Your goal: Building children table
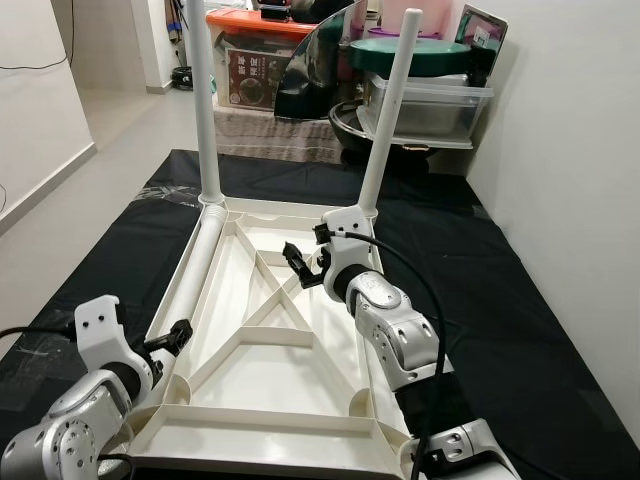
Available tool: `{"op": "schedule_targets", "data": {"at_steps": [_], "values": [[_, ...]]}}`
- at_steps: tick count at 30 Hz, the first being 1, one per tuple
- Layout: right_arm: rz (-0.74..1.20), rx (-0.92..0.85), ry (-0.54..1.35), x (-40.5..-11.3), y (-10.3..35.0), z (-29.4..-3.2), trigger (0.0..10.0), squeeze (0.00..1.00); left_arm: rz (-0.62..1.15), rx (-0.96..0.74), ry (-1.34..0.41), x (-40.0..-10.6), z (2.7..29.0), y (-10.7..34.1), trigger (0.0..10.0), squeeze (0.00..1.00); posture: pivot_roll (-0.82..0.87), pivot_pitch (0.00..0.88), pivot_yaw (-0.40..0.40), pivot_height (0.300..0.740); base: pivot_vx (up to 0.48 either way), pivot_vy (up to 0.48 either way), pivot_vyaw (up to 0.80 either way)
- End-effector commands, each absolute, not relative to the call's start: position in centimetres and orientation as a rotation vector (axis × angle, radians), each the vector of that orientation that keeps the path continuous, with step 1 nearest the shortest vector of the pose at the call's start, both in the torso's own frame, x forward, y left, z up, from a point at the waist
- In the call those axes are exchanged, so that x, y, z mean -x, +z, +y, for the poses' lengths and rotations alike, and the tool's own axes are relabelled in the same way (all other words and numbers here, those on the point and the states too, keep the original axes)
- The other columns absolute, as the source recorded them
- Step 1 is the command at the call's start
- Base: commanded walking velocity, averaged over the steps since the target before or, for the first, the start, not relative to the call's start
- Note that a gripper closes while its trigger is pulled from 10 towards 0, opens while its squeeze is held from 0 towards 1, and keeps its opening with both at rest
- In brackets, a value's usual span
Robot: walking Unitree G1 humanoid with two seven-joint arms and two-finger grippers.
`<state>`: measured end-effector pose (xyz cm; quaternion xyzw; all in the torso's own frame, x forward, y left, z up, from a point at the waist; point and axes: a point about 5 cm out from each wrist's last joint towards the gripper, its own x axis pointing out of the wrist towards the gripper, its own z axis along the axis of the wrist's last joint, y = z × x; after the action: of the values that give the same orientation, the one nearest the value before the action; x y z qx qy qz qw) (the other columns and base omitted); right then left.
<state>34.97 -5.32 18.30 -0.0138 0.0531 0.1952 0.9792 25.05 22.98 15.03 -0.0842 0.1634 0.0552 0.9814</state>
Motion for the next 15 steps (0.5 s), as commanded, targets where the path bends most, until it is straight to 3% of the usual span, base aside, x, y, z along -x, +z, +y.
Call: {"op": "schedule_targets", "data": {"at_steps": [1,4,15], "values": [[0.141,0.021,0.385,-35.0,17.8,-5.4,10.0,0.00,0.295,0.077,0.096,-25.2,22.4,15.8,10.0,0.00,0.09,0.000,-0.096,0.740,0.000,0.000,0.00],[0.142,0.023,0.391,-35.0,17.8,-5.2,10.0,0.00,0.283,0.045,0.055,-25.3,21.6,16.1,10.0,0.00,0.09,0.000,-0.095,0.740,0.000,0.000,0.00],[0.151,0.035,0.380,-35.1,17.6,-5.4,10.0,0.00,0.354,0.264,-0.046,-25.7,19.4,15.0,10.0,0.00,0.08,0.000,-0.085,0.740,0.000,0.000,0.00]]}}
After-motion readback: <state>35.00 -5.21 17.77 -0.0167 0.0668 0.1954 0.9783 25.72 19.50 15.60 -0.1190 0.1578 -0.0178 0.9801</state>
